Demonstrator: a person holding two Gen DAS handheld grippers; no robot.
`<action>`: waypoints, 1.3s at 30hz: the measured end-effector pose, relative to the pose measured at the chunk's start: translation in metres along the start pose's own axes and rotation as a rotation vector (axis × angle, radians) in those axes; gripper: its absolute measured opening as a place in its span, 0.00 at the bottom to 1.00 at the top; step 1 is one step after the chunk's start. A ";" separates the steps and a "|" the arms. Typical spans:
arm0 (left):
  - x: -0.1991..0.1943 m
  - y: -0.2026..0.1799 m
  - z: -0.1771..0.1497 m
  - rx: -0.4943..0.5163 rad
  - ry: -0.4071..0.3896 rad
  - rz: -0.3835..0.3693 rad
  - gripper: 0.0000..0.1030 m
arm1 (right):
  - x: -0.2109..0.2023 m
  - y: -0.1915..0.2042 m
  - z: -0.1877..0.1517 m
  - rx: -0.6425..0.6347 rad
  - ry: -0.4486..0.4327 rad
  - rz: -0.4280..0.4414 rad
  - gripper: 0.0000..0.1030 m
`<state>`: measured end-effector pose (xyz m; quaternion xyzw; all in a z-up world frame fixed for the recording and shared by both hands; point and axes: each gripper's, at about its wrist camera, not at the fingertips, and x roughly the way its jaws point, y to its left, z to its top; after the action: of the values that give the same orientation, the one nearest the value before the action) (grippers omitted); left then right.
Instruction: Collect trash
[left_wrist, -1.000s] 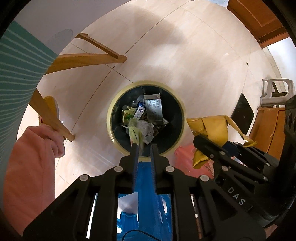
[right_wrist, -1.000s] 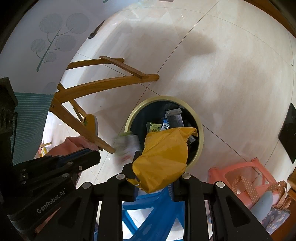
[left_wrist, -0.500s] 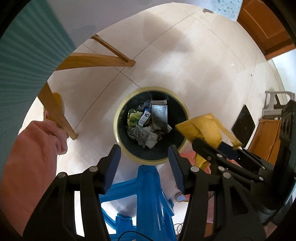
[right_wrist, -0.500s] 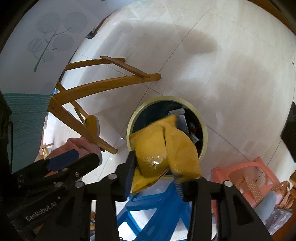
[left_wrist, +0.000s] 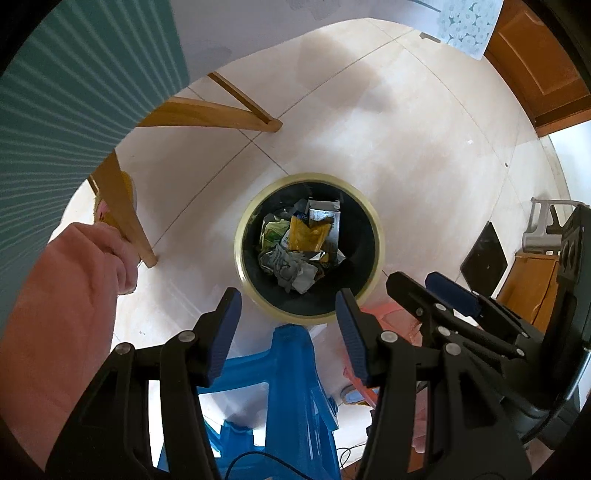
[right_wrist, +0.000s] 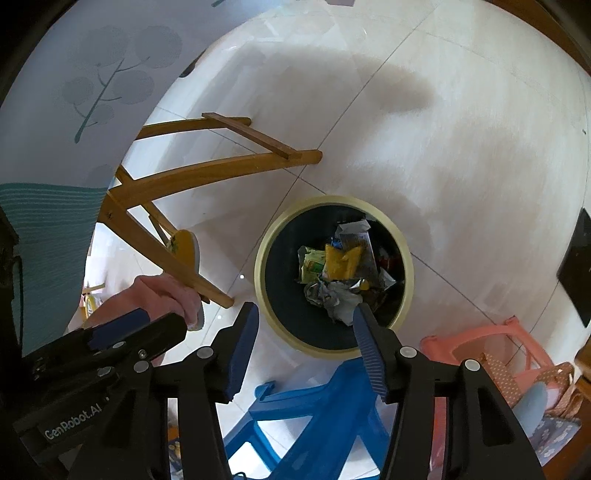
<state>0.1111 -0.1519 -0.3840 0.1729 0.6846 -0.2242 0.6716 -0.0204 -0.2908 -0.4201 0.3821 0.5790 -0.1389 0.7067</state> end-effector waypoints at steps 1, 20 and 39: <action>-0.002 -0.001 -0.002 -0.001 -0.001 0.002 0.48 | -0.002 0.001 -0.001 -0.009 -0.001 -0.010 0.53; -0.145 -0.013 -0.051 0.052 -0.221 0.003 0.48 | -0.119 0.063 0.009 -0.233 -0.106 -0.040 0.53; -0.315 0.012 -0.089 -0.211 -0.672 0.118 0.61 | -0.317 0.175 -0.009 -0.712 -0.481 0.099 0.55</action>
<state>0.0544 -0.0736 -0.0714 0.0585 0.4336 -0.1576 0.8853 -0.0076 -0.2457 -0.0610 0.0985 0.3908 0.0182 0.9150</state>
